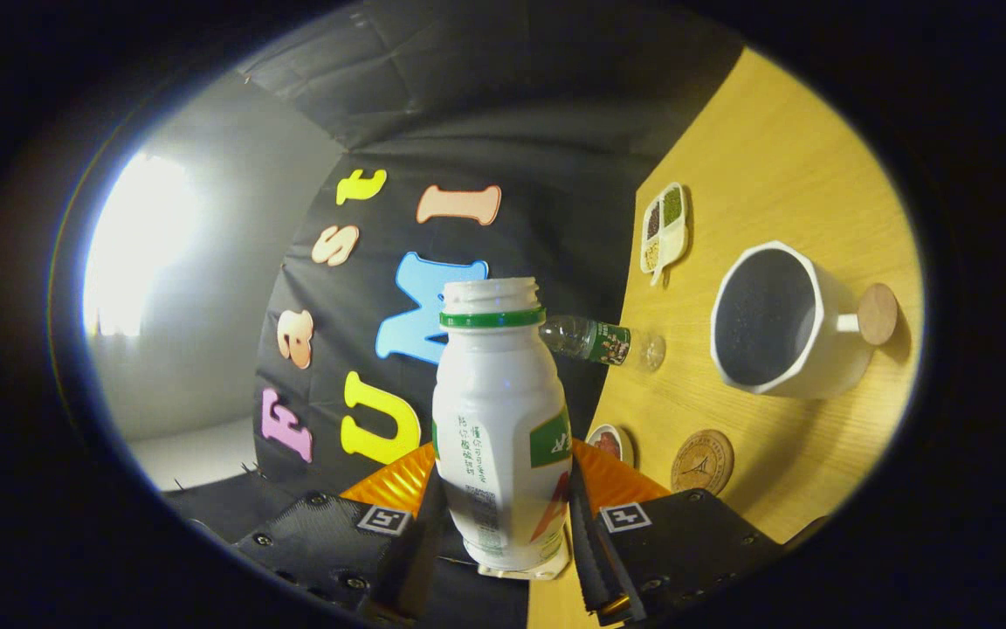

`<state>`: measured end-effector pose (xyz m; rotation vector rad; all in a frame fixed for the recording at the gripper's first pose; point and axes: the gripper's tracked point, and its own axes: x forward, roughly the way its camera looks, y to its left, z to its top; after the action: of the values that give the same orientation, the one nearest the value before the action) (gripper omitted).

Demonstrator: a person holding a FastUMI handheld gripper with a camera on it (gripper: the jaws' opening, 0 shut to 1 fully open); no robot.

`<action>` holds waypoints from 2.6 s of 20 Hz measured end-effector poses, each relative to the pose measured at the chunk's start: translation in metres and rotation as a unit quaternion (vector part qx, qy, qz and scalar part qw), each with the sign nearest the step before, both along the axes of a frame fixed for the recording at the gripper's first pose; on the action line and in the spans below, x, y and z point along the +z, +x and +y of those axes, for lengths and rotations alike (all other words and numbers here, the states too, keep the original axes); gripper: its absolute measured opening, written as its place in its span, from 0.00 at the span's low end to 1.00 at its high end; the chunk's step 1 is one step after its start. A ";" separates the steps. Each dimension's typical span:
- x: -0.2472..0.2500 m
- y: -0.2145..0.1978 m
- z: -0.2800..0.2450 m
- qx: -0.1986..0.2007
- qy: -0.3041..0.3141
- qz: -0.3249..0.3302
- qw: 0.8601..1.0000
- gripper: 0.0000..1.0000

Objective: Take the bottle from table, then pour the juice into the cup, finally place the bottle on the coaster

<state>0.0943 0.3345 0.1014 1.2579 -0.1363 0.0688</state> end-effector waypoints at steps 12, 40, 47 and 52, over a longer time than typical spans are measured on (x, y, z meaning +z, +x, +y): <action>-0.018 0.029 0.017 0.002 -0.336 0.070 0.939 0.64; -0.088 0.082 0.014 0.002 -0.574 0.139 0.807 0.64; -0.089 0.078 0.011 -0.003 -0.565 0.124 0.816 0.65; -0.089 0.076 0.010 -0.005 -0.558 0.115 0.822 0.67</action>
<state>0.1707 0.3442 0.0126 0.0730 0.1099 -0.0195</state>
